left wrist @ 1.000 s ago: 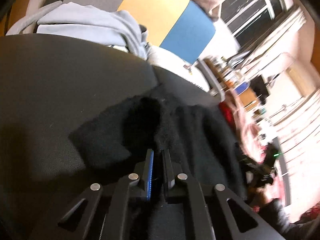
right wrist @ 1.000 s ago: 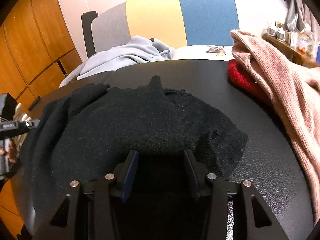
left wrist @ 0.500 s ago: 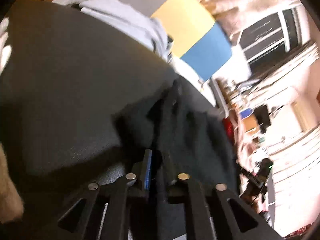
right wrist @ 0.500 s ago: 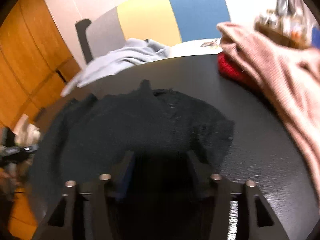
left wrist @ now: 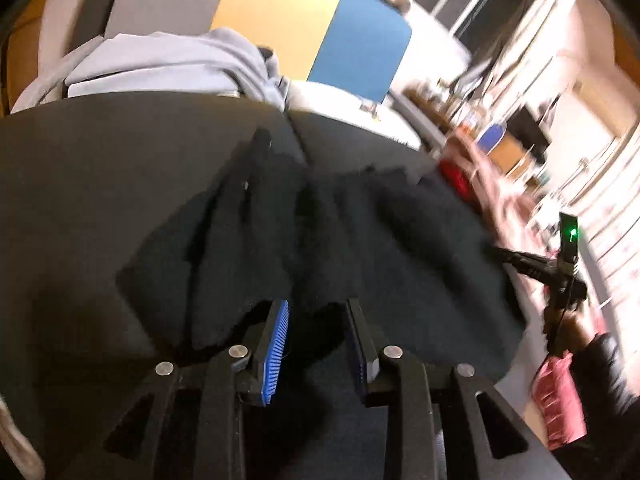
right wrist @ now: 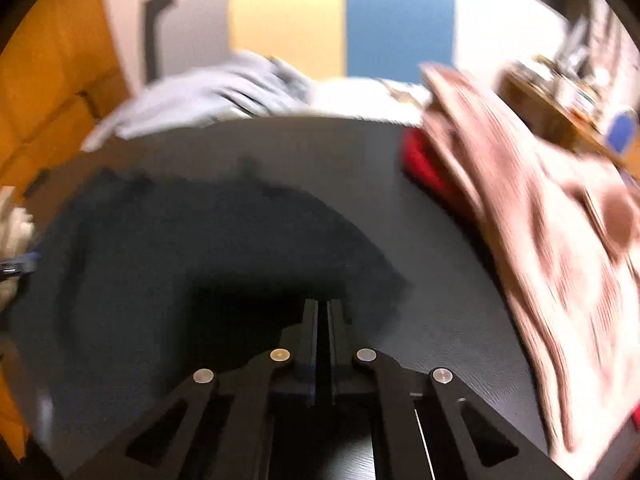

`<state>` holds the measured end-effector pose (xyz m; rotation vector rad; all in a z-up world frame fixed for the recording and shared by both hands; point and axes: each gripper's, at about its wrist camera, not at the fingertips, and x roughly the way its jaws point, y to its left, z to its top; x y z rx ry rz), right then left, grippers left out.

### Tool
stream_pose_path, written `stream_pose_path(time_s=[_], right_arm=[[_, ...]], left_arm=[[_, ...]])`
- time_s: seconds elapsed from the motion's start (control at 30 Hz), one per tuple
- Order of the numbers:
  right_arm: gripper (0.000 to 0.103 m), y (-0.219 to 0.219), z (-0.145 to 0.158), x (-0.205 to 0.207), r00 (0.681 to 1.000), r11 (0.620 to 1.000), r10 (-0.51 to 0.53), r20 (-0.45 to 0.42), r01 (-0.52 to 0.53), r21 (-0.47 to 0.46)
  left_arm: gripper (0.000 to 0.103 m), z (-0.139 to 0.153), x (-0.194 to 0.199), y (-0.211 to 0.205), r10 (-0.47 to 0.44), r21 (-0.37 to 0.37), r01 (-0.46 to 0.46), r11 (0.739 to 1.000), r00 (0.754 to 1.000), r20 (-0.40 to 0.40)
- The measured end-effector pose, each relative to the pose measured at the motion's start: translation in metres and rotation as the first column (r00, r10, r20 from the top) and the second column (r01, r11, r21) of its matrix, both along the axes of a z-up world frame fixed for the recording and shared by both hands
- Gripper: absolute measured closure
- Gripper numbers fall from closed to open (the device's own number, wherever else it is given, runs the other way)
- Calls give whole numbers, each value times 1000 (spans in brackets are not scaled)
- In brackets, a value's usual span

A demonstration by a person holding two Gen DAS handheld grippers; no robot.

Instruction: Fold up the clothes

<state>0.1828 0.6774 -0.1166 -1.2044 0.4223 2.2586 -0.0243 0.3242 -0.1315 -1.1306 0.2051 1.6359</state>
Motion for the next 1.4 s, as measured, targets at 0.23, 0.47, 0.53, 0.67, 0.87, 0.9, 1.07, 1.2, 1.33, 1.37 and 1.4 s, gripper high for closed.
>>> stream_pose_path(time_s=[0.23,0.47,0.53,0.67,0.87,0.9,1.07,1.2,1.33,1.37,1.4], right_arm=[[101,6,1,32,989,994,-107,-104,104,-33],[32,-5,24,-6,981,995,77,-177,-88,-56],[32,-6,21,-26,980,987,133,-149,-145,-71],[81,-1,-3,-54,984,981,174,-27,-175,-88],[98,-8,15,-41,994,979,75,76,-88,182],[98,0,5,-37,995,985,41,95,-56,166],[97,18,0,-17,998,992,-53,31,49,115],[79,-4,-2,-6,1000,997,-13,-8,13,74],[29,-34,-8,4,997,998,58,-40,-57,24],[25,-42,-10,7,996,997,76,-49,-75,12],[25,-50,-12,10,994,996,93,-58,-93,0]], left_arm=[[72,15,0,-13,86,67,-85,994,996,-23],[71,8,3,-12,77,44,-76,996,997,-16],[70,7,9,-5,68,44,-66,997,997,-33],[67,12,16,-3,46,41,-43,998,996,-72],[55,11,27,2,3,52,2,999,993,-114],[55,5,26,4,11,31,-8,999,993,-114],[55,11,26,-8,33,86,-24,996,995,-95],[55,2,31,-2,8,21,-5,1000,989,-149],[55,-1,36,4,-1,-23,-3,1000,980,-198],[55,-2,36,6,-4,-39,-4,999,978,-208],[55,-2,39,6,-16,-60,2,998,975,-223]])
